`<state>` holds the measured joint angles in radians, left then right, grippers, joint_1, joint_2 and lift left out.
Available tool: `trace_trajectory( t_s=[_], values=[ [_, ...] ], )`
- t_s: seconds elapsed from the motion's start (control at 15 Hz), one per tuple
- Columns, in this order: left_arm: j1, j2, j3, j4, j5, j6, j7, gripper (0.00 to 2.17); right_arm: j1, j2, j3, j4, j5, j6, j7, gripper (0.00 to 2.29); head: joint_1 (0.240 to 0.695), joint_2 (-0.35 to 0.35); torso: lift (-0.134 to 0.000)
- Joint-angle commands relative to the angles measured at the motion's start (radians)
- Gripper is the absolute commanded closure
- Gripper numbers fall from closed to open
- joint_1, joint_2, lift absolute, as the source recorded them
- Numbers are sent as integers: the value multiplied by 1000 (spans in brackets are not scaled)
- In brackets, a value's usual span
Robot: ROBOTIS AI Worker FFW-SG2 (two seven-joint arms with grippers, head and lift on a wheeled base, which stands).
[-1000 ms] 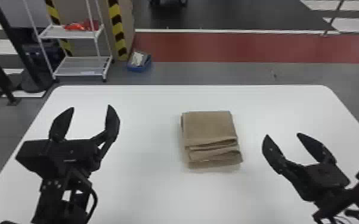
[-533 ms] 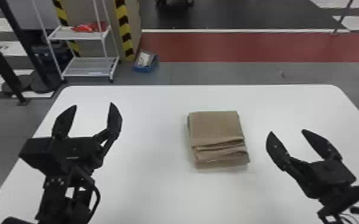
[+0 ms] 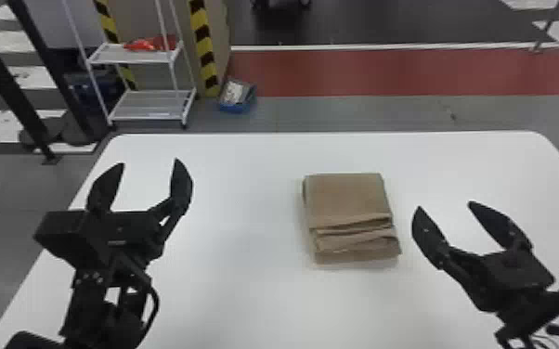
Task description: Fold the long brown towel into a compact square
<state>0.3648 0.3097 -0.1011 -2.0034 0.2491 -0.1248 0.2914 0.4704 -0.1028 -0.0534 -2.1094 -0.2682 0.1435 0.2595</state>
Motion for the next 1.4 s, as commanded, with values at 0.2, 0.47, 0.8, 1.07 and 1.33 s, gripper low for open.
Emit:
trace_trajectory(
  t_s=[0.2, 0.47, 0.8, 1.07, 1.33],
  values=[
    [5, 17, 26, 0, 7, -5, 0, 144, 2, 2, 24, -1, 4, 0, -19, 83, 695, 95, -120],
    [3, 28, 31, 5, 6, 1, -17, 144, 16, 2, 24, -21, -11, 6, -52, 60, 695, 104, -120],
    [13, 35, 37, -11, 6, 75, -32, 144, 22, 3, 18, -37, -16, 6, -51, 73, 695, 104, -120],
    [19, 37, 37, -14, 6, 63, -32, 144, 24, 3, 0, -37, -14, 6, -42, 83, 695, 99, -120],
    [19, 37, 35, -12, 6, 54, -32, 144, 22, 2, -37, -32, -40, 3, -34, 90, 695, 80, -120]
  ],
)
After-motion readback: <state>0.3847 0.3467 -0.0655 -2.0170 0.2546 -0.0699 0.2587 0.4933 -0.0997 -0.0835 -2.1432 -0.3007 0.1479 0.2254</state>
